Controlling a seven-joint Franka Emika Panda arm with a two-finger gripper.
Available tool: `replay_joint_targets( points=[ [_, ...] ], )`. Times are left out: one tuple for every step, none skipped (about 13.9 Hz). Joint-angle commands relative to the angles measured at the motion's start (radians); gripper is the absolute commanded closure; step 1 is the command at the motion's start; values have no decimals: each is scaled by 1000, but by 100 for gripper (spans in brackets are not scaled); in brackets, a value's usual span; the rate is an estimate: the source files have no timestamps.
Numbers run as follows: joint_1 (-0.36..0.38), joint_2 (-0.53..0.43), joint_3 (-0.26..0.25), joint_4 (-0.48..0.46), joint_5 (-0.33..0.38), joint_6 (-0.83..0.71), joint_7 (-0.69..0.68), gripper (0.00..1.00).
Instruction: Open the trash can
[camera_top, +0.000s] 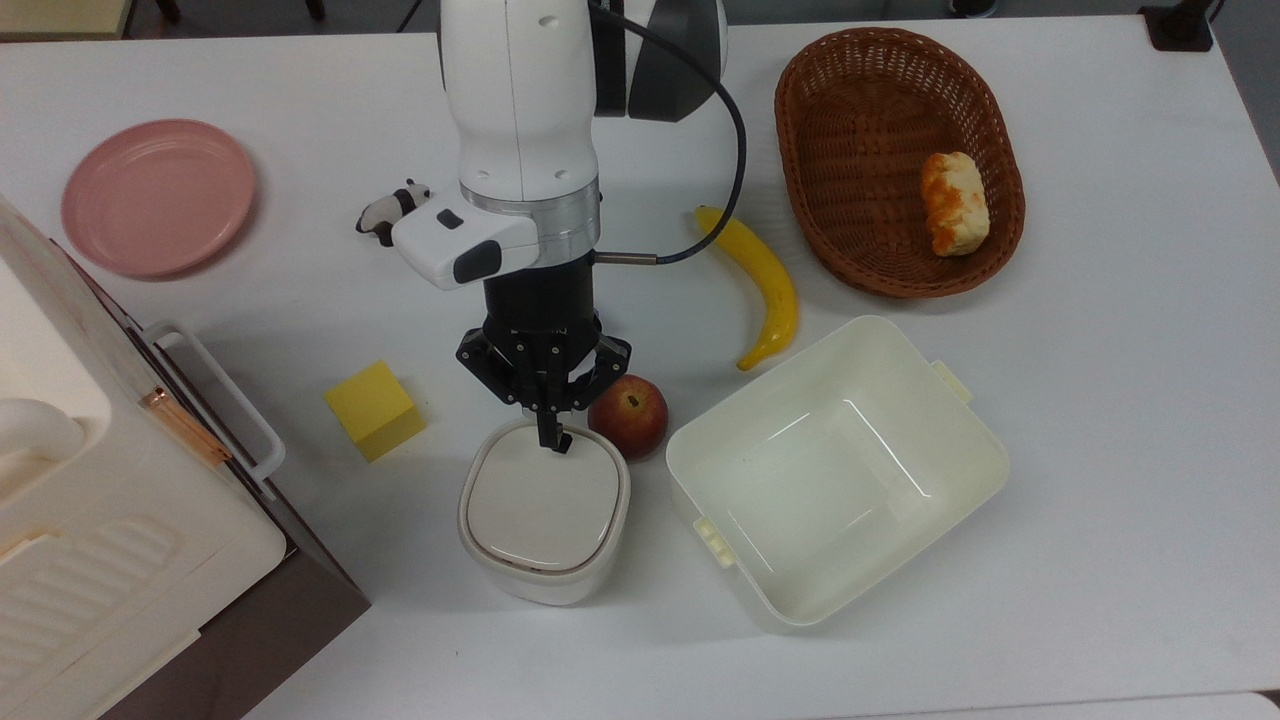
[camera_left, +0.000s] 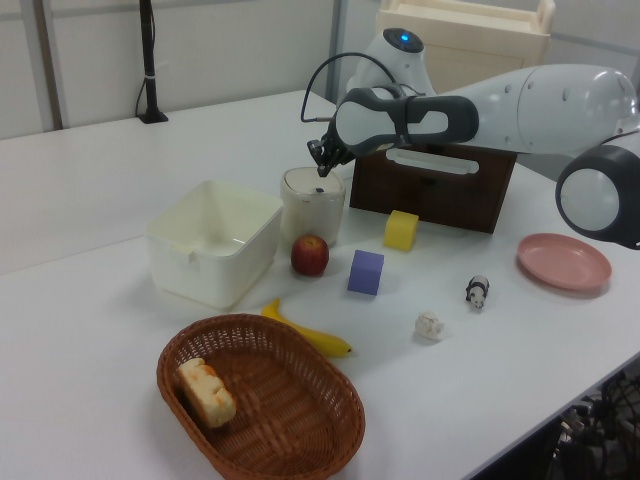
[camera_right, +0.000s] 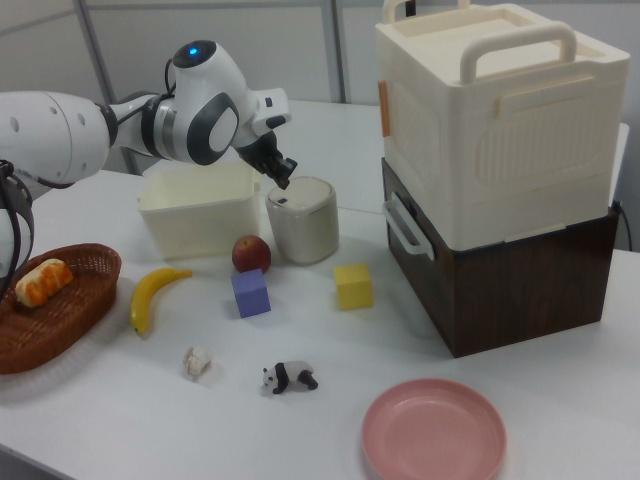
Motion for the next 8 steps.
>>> replay_joint_targets(
  points=[
    [15,25,-1,8,-37,19,18,100],
    [15,26,-1,8,-43,20,18,100],
    [17,27,-1,8,-51,20,18,100],
    [18,34,-1,10,-54,20,18,100],
    [18,39,-1,10,-59,22,18,100],
    [18,39,-1,10,-60,26,18,100],
    [18,39,-1,10,-62,26,18,100],
    [18,39,-1,10,-62,26,18,100]
  ],
)
